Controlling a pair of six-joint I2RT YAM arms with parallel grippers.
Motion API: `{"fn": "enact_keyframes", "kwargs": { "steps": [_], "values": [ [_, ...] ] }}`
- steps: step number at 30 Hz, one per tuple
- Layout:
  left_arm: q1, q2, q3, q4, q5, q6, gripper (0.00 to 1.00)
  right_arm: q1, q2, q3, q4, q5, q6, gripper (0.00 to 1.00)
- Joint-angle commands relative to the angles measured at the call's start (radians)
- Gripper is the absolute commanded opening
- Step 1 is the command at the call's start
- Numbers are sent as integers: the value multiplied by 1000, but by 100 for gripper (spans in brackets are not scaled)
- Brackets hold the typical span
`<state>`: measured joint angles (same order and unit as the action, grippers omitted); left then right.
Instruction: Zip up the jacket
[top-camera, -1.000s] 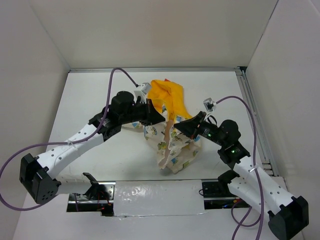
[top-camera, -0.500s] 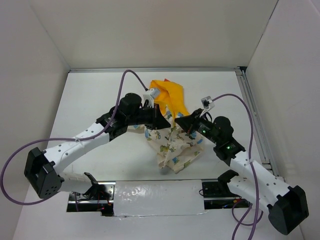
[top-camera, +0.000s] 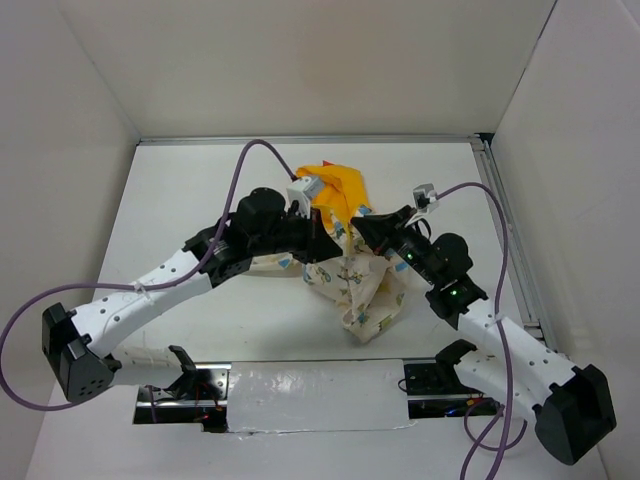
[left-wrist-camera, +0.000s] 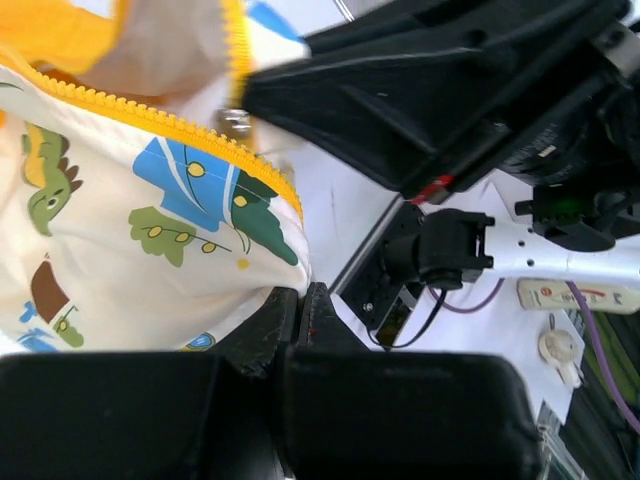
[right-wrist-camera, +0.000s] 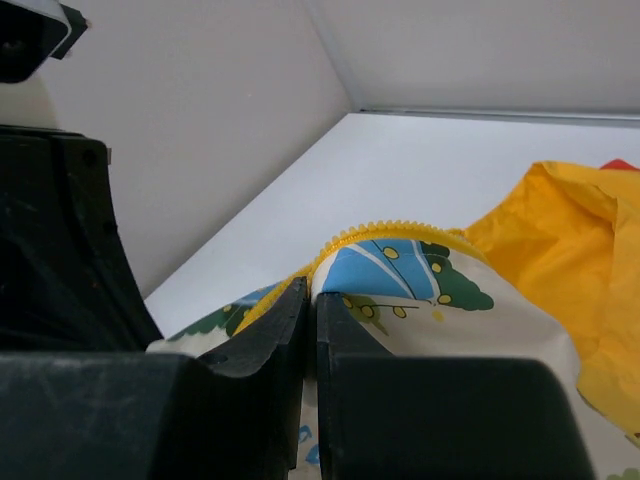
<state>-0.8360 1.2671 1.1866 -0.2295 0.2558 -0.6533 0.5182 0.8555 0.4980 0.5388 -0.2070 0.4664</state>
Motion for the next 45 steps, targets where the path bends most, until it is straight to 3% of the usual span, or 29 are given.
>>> {"fn": "enact_keyframes", "kwargs": {
  "steps": [1, 5, 17, 35, 45],
  "values": [
    [21, -63, 65, -7, -67, 6, 0, -32, -55, 51, 109, -97, 0, 0],
    [92, -92, 45, 36, -84, -34, 0, -53, -95, 57, 41, -155, 3, 0],
    [190, -75, -93, 351, 134, -78, 0, -66, -66, 34, 1, -236, 150, 0],
    [311, -31, -272, 690, 487, -180, 0, -72, 11, -42, 180, -285, 293, 0],
    [318, -17, -291, 714, 513, -195, 0, -75, 53, -35, 250, -316, 330, 0]
  ]
}}
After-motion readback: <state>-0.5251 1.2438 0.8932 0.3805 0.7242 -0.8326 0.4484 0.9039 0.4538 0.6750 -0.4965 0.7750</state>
